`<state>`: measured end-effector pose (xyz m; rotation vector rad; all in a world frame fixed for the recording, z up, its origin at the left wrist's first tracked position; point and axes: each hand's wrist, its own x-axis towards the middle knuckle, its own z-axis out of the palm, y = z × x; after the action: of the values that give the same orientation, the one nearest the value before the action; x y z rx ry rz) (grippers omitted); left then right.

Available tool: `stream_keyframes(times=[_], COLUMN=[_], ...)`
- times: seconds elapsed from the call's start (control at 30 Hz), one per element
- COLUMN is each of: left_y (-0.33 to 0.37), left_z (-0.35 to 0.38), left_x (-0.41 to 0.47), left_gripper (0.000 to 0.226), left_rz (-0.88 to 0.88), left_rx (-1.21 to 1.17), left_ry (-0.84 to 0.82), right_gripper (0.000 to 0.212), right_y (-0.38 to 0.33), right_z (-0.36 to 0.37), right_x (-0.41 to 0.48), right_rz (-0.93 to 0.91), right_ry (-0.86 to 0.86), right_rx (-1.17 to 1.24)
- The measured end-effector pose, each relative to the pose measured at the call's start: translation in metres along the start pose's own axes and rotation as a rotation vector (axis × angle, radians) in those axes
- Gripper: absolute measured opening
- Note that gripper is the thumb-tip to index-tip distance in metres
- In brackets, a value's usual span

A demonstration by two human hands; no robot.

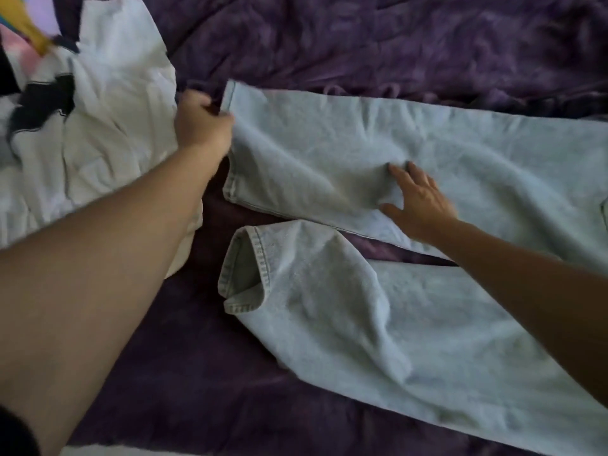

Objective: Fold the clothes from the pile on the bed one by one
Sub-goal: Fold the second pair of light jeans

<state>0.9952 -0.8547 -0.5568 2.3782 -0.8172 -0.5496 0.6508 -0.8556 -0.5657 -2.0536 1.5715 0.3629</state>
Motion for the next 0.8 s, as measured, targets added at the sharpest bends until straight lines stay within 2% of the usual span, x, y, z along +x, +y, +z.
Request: stream_keyframes(times=[0.07, 0.2, 0.23, 0.3, 0.37, 0.4, 0.43, 0.5, 0.57, 0.6, 0.7, 0.73, 0.8], left_y=[-0.023, -0.063, -0.075, -0.104, -0.124, -0.126, -0.124, -0.108, -0.092, -0.085, -0.084, -0.091, -0.115], left_z=[-0.016, -0.053, -0.059, -0.064, -0.059, -0.057, -0.057, -0.064, -0.084, -0.100, -0.144, -0.154, -0.163], left_x=[-0.043, -0.173, -0.203, -0.247, -0.264, -0.267, -0.267, -0.263, -0.259, -0.260, -0.271, -0.274, -0.277], left_gripper=[0.027, 0.034, 0.036, 0.049, 0.037, 0.027, 0.022, 0.024, 0.033, 0.037, 0.040, 0.040, 0.035], left_rz=[0.087, 0.129, 0.138, 0.213, 0.264, 0.224, 0.157, 0.025, 0.040, 0.124, 0.357, 0.354, 0.230], left_rx=[0.010, -0.155, -0.139, 0.057, 0.329, 0.377, 0.330, 0.046, -0.163, -0.143, 0.124, 0.203, 0.339], left_ry=[-0.015, -0.293, -0.346, -0.397, -0.384, -0.339, -0.290, -0.137, -0.016, 0.008, -0.026, -0.052, -0.130], right_gripper=[0.069, 0.054, 0.051, 0.049, 0.049, 0.049, 0.050, 0.051, 0.053, 0.054, 0.055, 0.055, 0.054], right_y=[-0.005, -0.013, -0.014, -0.014, -0.010, -0.006, 0.000, 0.015, 0.030, 0.036, 0.051, 0.054, 0.058], right_z=[0.002, 0.022, 0.031, 0.053, 0.076, 0.088, 0.097, 0.108, 0.107, 0.103, 0.087, 0.082, 0.077], right_x=[-0.015, -0.080, -0.099, -0.137, -0.170, -0.184, -0.197, -0.214, -0.224, -0.227, -0.233, -0.235, -0.238], right_rz=[0.001, -0.063, -0.088, -0.128, -0.139, -0.139, -0.141, -0.140, -0.105, -0.082, -0.057, -0.057, -0.059], right_ry=[0.058, 0.219, 0.241, 0.232, 0.145, 0.097, 0.058, 0.014, -0.006, -0.009, -0.003, -0.001, 0.000], right_rx=[0.024, 0.165, 0.191, 0.201, 0.152, 0.109, 0.070, 0.030, 0.027, 0.036, 0.077, 0.087, 0.096])
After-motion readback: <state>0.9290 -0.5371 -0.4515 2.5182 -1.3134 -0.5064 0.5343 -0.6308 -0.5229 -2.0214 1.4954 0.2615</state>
